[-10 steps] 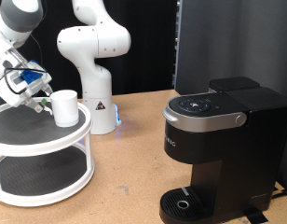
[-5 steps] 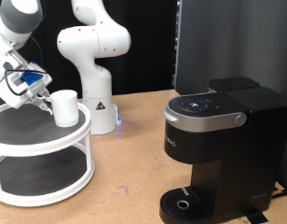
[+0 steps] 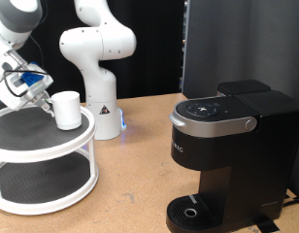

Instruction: Make a cup of coffee with the keurig machine

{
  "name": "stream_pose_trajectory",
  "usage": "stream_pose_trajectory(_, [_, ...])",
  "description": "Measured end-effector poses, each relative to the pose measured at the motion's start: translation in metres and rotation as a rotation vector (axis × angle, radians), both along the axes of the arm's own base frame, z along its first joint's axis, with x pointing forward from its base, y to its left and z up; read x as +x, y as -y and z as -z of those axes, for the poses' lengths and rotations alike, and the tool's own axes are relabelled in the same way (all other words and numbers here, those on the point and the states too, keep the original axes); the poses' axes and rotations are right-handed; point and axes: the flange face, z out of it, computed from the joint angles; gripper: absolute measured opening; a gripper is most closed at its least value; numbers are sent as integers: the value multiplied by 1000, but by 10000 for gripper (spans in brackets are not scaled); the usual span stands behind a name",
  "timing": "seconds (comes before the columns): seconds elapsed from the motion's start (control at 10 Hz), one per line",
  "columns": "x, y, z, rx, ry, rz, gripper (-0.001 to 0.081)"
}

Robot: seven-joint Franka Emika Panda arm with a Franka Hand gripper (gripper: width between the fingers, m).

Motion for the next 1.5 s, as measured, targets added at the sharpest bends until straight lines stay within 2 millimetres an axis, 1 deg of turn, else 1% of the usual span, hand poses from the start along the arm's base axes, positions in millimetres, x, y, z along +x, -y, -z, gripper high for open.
stream_pose_trajectory(0.2, [1,0,-9,28,8,-5,71])
stream_pose_trajectory(0.4, [5,-2,-30,58,6,-5,71])
stream_pose_trajectory(0.7, [14,-8,-68,51,9,-32,71])
stream_pose_trajectory(0.8, [15,-9,-75,44,7,-41,71])
stream_pose_trajectory(1.0, [15,-11,-71,51,2,-40,71])
stream_pose_trajectory(1.1, [17,-16,-68,56,-8,-29,71])
stream_pose_trajectory(1.2, [24,-25,-65,51,-12,-7,71])
stream_pose_trajectory(1.5, [53,-60,-57,31,-14,41,71])
